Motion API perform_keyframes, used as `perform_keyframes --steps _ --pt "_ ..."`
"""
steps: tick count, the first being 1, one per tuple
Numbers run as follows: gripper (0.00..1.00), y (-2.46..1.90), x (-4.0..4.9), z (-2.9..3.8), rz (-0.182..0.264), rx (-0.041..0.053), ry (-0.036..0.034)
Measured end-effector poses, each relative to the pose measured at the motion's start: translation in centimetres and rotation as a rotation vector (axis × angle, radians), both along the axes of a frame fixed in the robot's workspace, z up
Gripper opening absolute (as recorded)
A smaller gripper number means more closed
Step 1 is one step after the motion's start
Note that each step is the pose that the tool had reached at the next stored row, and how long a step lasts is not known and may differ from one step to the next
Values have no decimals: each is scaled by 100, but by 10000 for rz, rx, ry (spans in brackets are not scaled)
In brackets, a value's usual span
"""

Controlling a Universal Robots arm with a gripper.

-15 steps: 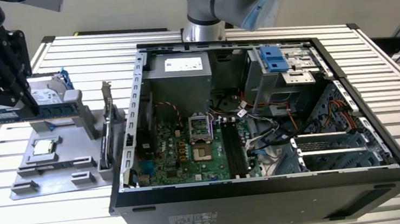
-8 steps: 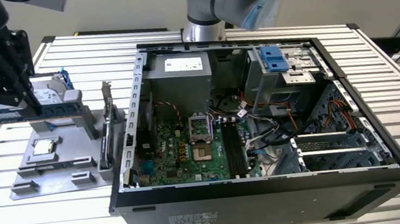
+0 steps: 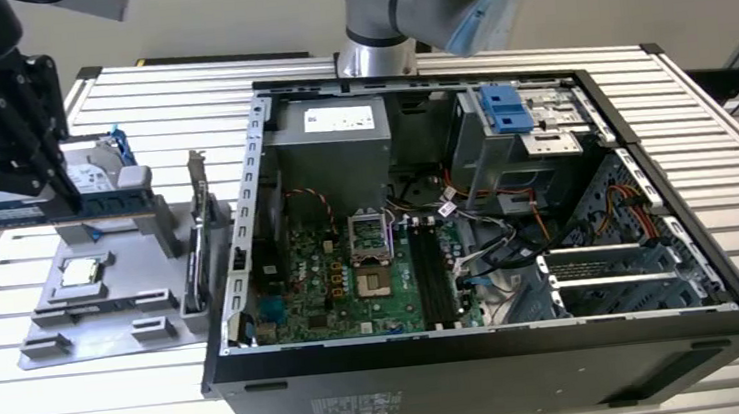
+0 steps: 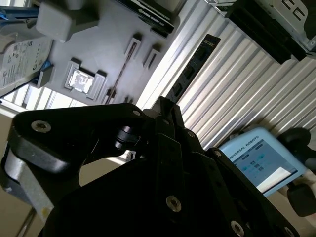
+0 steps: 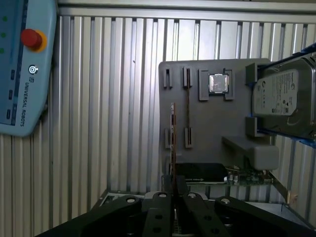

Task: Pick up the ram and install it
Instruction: 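Pick up the ram and move it above insertion slot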

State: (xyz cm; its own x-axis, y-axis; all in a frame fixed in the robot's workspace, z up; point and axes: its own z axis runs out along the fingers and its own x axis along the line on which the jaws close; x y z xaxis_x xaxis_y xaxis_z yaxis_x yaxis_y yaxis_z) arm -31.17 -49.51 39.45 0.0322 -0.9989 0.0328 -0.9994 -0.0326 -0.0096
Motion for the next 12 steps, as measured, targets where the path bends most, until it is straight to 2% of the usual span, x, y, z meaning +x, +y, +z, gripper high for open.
perform_keyframes --steps 12 --pt "0 1 43 0 1 -1 -1"
